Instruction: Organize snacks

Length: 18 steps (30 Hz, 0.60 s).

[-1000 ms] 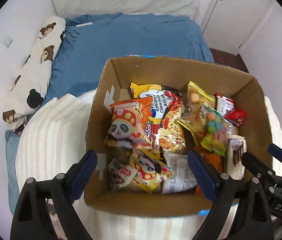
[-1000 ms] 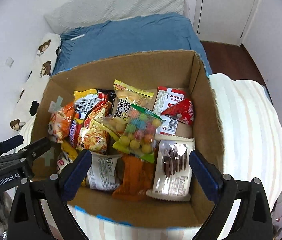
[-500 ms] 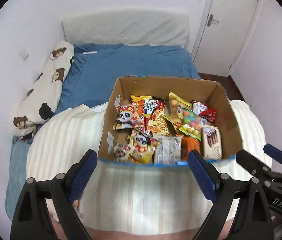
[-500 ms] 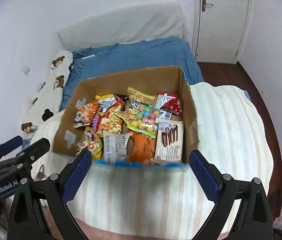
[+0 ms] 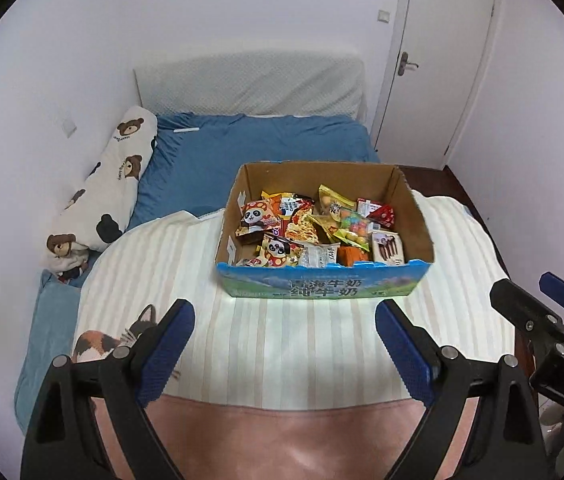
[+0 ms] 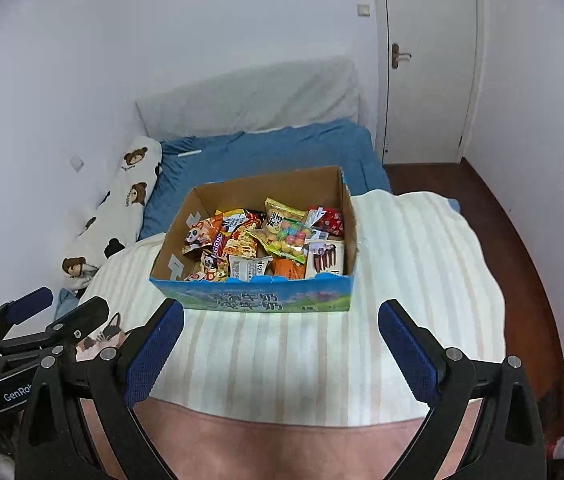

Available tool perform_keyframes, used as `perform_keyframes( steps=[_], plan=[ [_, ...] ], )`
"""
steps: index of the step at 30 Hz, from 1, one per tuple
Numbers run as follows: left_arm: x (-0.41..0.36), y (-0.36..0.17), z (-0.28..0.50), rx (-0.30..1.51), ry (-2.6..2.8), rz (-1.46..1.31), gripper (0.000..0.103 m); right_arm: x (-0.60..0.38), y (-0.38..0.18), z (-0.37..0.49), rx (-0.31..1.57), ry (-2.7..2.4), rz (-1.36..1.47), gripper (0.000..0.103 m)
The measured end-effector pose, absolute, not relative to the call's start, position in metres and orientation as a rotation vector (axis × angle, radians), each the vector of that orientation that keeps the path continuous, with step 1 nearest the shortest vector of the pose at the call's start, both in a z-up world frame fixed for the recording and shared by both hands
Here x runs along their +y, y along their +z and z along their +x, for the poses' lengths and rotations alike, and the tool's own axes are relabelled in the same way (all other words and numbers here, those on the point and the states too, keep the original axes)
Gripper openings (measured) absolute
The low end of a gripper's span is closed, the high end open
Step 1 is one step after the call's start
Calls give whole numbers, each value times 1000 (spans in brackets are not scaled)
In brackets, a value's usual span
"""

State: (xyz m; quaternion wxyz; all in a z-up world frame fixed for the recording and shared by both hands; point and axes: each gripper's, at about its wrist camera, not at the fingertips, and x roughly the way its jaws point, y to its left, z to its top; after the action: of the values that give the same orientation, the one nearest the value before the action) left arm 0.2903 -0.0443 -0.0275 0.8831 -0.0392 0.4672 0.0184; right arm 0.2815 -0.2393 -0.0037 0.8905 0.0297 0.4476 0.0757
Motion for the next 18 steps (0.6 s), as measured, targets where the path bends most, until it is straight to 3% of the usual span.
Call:
perform_keyframes(
  steps=[18],
  plan=[
    [-44, 14, 238, 875, 78, -82, 93, -247, 47, 201, 850, 177, 44, 100]
  ],
)
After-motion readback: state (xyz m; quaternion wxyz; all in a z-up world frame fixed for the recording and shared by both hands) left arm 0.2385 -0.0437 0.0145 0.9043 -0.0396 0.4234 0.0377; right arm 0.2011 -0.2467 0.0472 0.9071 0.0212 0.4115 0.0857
